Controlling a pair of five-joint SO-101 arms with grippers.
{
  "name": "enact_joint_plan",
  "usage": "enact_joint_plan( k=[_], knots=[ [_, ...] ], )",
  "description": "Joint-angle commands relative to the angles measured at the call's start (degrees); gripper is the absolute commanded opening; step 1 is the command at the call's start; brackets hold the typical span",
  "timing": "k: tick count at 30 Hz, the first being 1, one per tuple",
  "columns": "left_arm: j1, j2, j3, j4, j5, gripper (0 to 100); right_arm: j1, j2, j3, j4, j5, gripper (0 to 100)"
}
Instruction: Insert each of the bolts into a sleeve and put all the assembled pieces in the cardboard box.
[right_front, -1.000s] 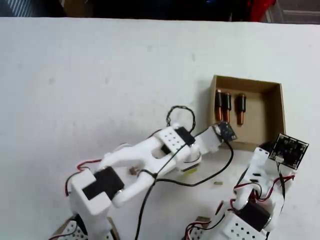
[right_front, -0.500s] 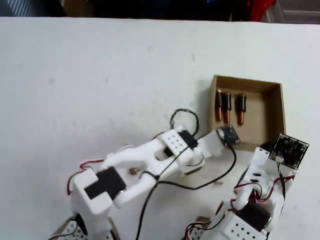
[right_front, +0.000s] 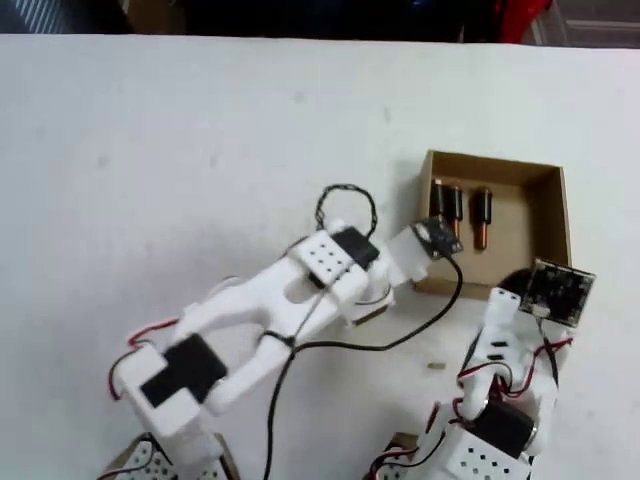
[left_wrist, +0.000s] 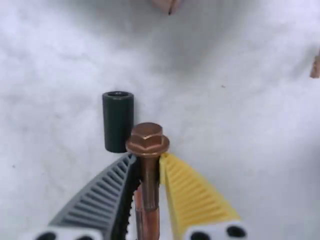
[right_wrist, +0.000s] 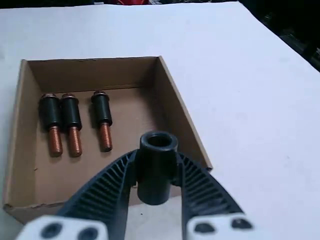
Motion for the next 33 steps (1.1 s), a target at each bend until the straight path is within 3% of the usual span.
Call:
enact_joint_plan(
  k=[1,10,25,33],
  knots=[
    [-2.51,-9.63,-2.81,5.89,0.62,2,-5.41,-0.75,-0.79,-1.27,0.62,1.7],
    [-17.45,-21.76,-2.81,13.19,0.62,2,-16.22,-0.75,-0.88,-1.27,0.62,1.7],
    [-29.67,-40.48,-2.73,24.97,0.62,2,-35.03,-0.75,-3.78,-1.36,0.7,1.7],
    [-37.58,-47.43,-2.64,29.45,0.62,2,-50.77,-0.66,-3.78,-1.71,0.35,1.7]
  ],
)
